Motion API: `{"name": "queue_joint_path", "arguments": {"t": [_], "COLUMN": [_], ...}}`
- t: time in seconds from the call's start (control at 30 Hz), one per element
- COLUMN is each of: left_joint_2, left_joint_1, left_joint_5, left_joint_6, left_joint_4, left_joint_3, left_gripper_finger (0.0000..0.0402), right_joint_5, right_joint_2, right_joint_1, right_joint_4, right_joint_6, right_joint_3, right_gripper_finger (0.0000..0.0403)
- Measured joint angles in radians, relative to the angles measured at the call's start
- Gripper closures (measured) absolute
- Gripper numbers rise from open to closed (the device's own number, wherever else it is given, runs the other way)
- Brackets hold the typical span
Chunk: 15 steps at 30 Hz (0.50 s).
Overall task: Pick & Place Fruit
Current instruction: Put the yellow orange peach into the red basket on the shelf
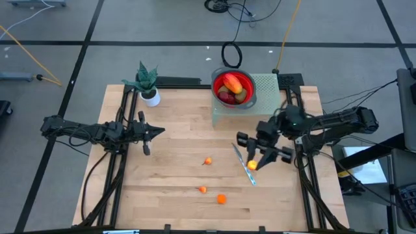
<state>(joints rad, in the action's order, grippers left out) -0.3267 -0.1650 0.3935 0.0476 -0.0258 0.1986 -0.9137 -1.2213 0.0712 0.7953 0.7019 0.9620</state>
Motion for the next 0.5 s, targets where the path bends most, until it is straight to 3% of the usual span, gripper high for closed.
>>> {"name": "queue_joint_path", "arguments": {"t": [0.2, 0.5], "left_joint_2": [0.000, 0.000], "left_joint_1": [0.000, 0.000], "left_joint_5": [0.000, 0.000], "left_joint_6": [0.001, 0.001], "left_joint_4": [0.000, 0.000], "left_joint_3": [0.000, 0.000], "left_gripper_finger": [0.0392, 0.0392], "right_joint_5": [0.148, 0.365], "right_joint_2": [0.000, 0.000], "right_joint_1": [-0.021, -0.084], "right_joint_4": [-0.237, -0.435], "right_joint_6": [-0.119, -0.269], "right_joint_3": [0.000, 0.000], "right_gripper_finger": [0.0282, 0.0282]}}
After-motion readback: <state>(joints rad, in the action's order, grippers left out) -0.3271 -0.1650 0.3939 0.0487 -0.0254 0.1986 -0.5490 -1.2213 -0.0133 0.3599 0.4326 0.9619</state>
